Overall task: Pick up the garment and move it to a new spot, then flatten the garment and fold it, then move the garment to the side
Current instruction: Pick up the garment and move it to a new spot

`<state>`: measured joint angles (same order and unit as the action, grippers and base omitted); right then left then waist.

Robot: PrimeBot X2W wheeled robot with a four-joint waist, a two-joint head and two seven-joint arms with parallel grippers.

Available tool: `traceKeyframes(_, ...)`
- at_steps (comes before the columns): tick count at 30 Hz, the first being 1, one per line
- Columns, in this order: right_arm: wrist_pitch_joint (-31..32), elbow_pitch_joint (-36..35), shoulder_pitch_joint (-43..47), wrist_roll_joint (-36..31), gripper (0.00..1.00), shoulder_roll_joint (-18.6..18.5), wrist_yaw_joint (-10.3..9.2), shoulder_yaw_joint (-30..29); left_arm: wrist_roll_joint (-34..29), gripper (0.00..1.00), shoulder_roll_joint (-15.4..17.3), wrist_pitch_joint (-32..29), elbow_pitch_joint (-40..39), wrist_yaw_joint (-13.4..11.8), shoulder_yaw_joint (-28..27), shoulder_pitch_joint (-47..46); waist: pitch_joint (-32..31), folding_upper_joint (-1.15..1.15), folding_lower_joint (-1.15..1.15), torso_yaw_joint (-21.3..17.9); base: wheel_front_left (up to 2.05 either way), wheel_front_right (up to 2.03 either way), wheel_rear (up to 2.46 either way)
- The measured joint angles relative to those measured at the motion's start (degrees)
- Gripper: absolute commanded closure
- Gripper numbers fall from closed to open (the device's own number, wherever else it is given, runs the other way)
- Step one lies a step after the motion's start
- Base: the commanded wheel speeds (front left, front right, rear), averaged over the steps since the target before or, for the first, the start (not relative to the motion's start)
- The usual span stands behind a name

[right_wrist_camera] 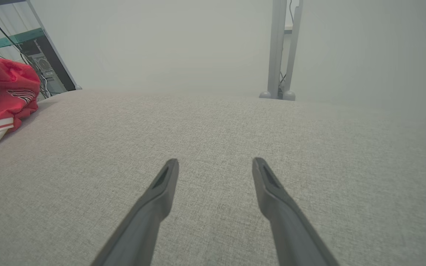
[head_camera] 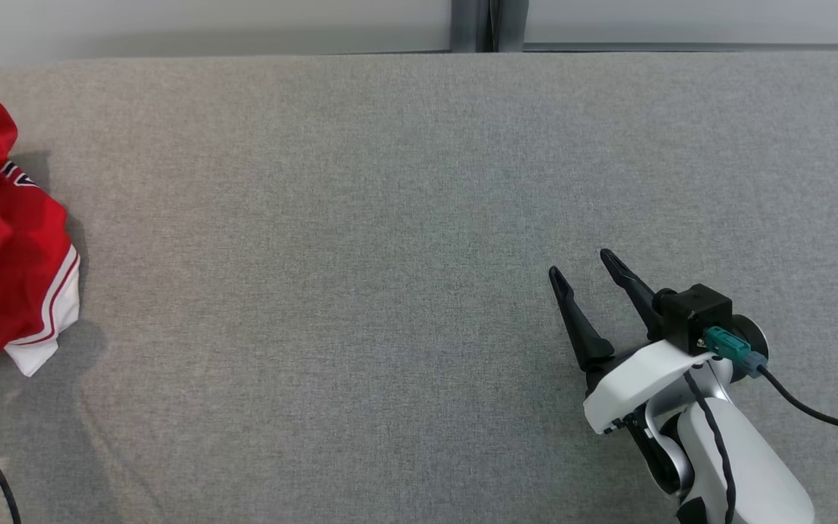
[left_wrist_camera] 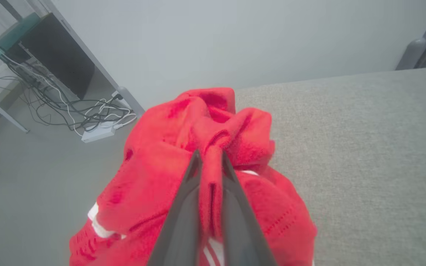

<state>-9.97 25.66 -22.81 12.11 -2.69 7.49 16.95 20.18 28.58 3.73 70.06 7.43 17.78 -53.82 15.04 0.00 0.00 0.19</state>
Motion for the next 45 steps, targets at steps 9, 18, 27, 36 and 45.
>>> traceKeyframes(9, -1.2, 1.7, 0.5, 1.9, 0.0, 0.0, 0.0, 0.7, -0.4, 1.0, -1.6, 7.5, -6.0, 0.0, 4.7, -2.4, -3.6, 0.0, 0.0, 0.5, 0.0, 0.0, 0.0)
traceKeyframes(18, -2.4, 3.1, 0.8, 3.7, 0.0, 0.0, 0.0, 1.0, 0.6, 1.0, -3.2, 8.6, -14.6, 0.0, 10.4, -4.0, -5.5, 0.0, 0.0, -0.4, 0.0, 0.0, 0.0)
traceKeyframes(27, -3.7, 4.4, 0.8, 5.3, 0.0, 0.0, 0.0, 1.0, 1.9, 1.0, -4.7, 6.7, -27.1, 0.0, 15.8, -3.8, -6.5, 0.0, 0.0, -2.6, 0.0, 0.0, 0.0)
traceKeyframes(36, -4.4, 5.3, 0.8, 5.8, 0.0, 0.0, 0.0, 0.6, 2.7, 1.0, -6.7, 2.7, -41.4, -1.0, 18.7, 1.0, -6.9, 0.0, 0.0, -5.4, 0.0, 0.0, 0.0)
traceKeyframes(45, -4.7, 5.8, 0.7, 5.8, 0.0, 0.0, 0.0, -0.1, 4.2, 1.0, -9.7, 0.4, -51.8, -3.2, 21.9, 9.2, -6.5, 0.0, 0.0, -7.4, 0.0, 0.0, 0.0)
